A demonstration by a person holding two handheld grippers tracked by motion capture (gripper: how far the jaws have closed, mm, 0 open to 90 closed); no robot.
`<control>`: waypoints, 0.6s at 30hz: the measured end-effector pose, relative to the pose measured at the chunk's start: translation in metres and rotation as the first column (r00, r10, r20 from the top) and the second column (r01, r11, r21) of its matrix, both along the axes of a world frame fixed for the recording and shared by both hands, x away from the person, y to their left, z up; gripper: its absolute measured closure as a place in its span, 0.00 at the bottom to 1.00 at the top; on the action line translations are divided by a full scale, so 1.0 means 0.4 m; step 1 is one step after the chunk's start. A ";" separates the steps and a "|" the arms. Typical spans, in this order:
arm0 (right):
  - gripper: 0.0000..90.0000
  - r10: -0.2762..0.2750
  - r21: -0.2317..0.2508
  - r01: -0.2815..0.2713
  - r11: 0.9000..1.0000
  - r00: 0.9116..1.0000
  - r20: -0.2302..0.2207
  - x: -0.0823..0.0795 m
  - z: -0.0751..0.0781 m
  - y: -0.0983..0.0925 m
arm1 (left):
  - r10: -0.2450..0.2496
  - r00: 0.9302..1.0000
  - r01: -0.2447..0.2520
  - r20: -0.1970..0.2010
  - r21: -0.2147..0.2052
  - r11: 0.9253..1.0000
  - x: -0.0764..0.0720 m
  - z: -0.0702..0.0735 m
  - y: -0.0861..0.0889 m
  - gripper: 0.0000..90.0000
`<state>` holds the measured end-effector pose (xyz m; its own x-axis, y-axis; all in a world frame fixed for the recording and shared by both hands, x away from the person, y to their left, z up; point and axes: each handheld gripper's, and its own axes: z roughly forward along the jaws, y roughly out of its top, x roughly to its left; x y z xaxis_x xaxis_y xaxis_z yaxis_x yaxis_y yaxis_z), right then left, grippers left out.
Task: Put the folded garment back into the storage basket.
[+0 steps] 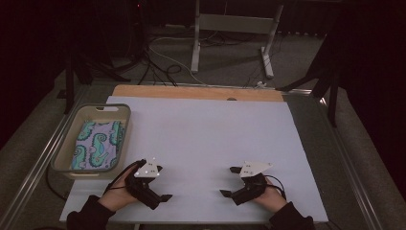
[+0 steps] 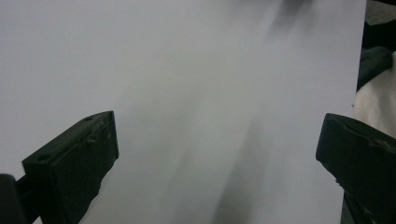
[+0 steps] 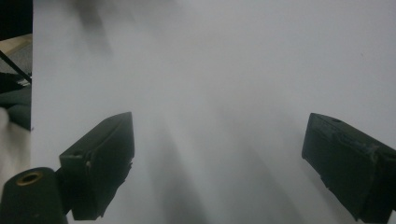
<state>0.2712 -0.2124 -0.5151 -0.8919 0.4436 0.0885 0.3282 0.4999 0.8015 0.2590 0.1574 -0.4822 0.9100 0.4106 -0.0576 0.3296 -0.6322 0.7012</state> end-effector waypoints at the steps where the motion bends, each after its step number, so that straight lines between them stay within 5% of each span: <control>1: 0.10 -0.002 -0.003 0.002 1.000 1.000 0.002 -0.002 0.000 -0.007 | 0.002 1.000 -0.002 0.004 0.002 1.000 -0.003 -0.001 0.005 0.00; 18: 0.10 -0.101 -0.022 0.102 0.994 0.994 0.046 -0.052 0.023 -0.161 | 0.022 1.000 -0.022 -0.001 -0.022 1.000 -0.023 -0.016 0.062 0.00</control>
